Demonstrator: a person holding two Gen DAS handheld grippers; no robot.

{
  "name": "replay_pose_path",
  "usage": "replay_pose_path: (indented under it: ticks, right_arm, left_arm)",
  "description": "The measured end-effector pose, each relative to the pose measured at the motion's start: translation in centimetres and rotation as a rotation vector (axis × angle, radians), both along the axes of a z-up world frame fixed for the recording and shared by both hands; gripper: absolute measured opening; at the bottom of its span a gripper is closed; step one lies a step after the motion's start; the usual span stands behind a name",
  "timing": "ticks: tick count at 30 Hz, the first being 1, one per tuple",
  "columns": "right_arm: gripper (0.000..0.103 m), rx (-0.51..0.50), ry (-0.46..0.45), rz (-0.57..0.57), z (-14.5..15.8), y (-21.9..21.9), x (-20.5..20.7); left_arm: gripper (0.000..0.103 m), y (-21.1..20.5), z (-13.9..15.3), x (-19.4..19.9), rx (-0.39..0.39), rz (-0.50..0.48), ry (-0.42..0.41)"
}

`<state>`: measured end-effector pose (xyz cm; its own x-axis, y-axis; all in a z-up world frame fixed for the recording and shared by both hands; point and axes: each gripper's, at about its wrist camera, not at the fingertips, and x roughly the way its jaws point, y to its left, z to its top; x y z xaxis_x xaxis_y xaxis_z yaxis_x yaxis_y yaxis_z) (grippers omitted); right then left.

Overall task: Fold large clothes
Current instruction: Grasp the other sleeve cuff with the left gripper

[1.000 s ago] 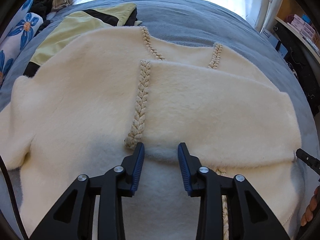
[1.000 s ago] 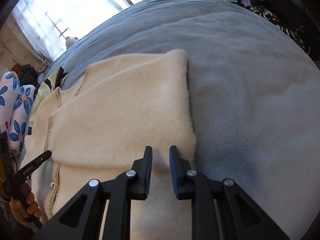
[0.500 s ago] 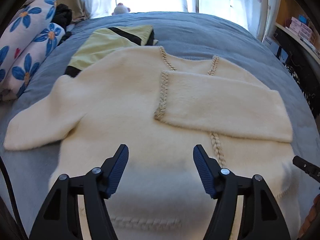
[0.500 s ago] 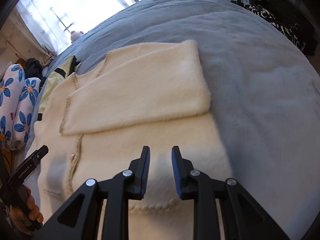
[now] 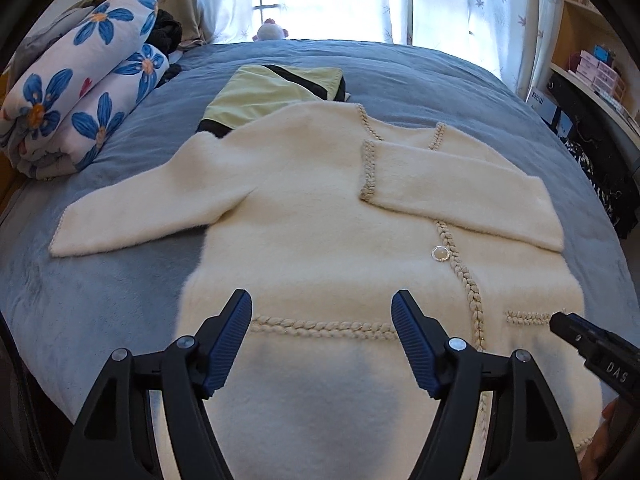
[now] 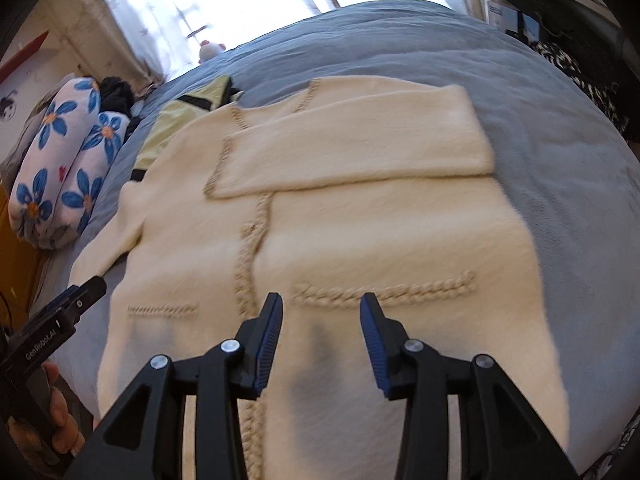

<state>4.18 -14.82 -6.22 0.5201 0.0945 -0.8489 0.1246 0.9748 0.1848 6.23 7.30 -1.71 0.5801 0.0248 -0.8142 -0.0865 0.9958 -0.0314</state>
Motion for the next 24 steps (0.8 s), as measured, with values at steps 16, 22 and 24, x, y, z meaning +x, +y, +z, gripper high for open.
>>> replay_pose_path:
  ticks: [16, 22, 24]
  right_arm:
    - [0.04, -0.119, -0.054, 0.192, 1.6, 11.3, 0.6]
    - [0.04, -0.138, -0.04, 0.23, 1.1, 14.2, 1.6]
    - [0.04, -0.145, -0.036, 0.242, 0.9, 15.1, 1.9]
  left_arm:
    - [0.071, 8.7, 1.3, -2.6, -0.032, 0.079, -0.031]
    - [0.071, 12.3, 0.6, -2.6, -0.052, 0.124, -0.018]
    - [0.071, 13.3, 0.2, -2.5, -0.056, 0.136, -0.011]
